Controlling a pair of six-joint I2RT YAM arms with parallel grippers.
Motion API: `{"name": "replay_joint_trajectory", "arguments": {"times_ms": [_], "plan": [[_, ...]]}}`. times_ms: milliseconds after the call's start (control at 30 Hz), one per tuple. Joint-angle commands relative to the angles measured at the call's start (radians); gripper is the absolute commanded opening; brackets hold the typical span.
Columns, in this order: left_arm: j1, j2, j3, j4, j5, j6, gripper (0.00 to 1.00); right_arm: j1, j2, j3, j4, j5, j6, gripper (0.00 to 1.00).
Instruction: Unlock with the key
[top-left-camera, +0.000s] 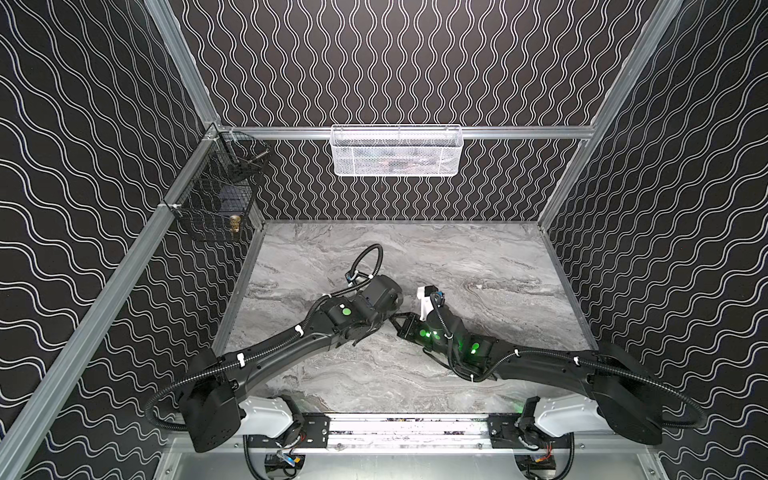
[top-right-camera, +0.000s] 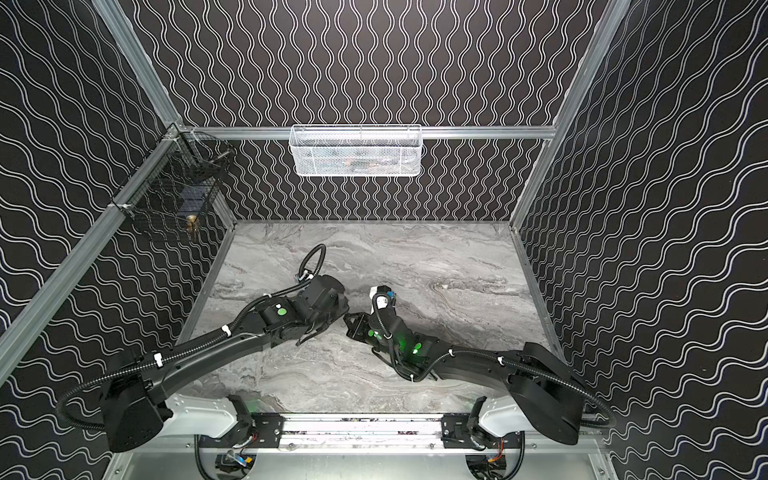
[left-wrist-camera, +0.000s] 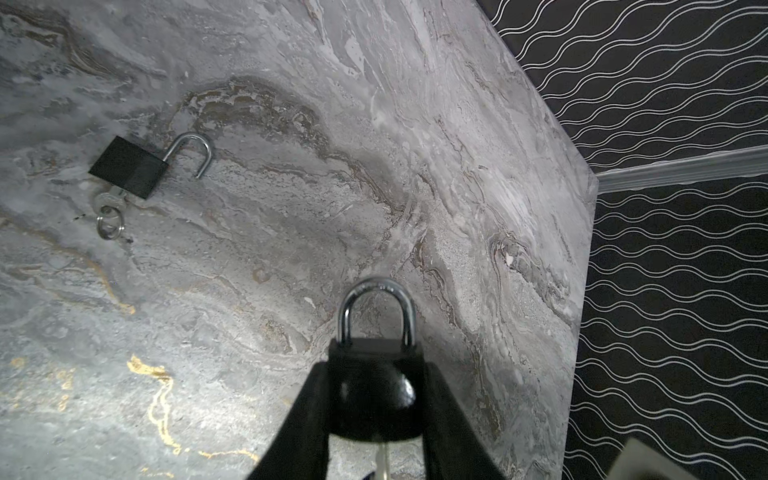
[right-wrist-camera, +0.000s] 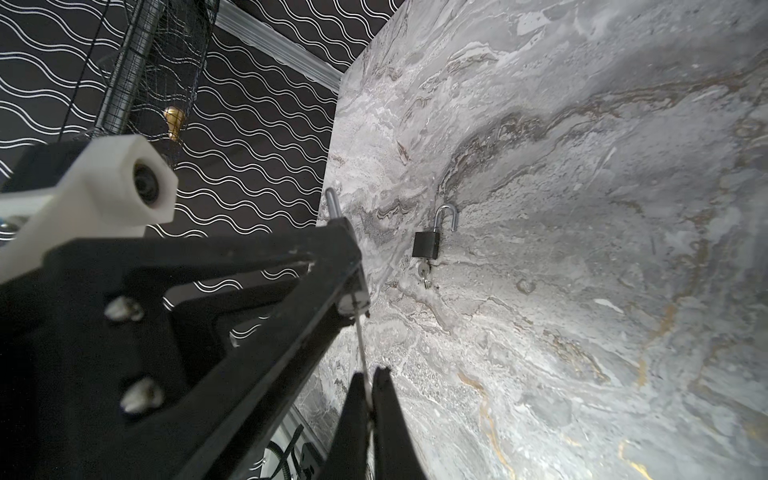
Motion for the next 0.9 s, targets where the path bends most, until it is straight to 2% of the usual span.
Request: {"name": "replay_joint_trajectory", "arguments": {"times_ms": [0,100,267,533,700,867], "plan": [[-0.005,-0.006,-0.007,-0.037,0.011,-0.004,0.0,-0.002,-0.011,0.03,0.031,0.035,-0.018,0.0],[-0.01,-0.018,-0.018,-0.023,0.022,-0.017,0.0,-0.002,0.006,0.068,-0.033,0.048,-0.033,0.0],[-0.012,-0.027,-0.03,-0.007,0.062,-0.055,0.0,0.002,0.032,0.074,-0.016,0.049,-0.043,0.0],[-0.012,-0.05,-0.044,0.019,0.101,-0.106,0.0,0.014,0.055,0.047,0.123,0.042,-0.082,0.0],[-0.012,-0.054,-0.071,0.03,0.126,-0.15,0.0,0.015,0.028,0.053,0.086,0.087,-0.087,0.0],[-0.013,-0.066,-0.078,0.016,0.103,-0.154,0.0,0.015,0.004,0.071,0.018,0.137,-0.079,0.0]]}}
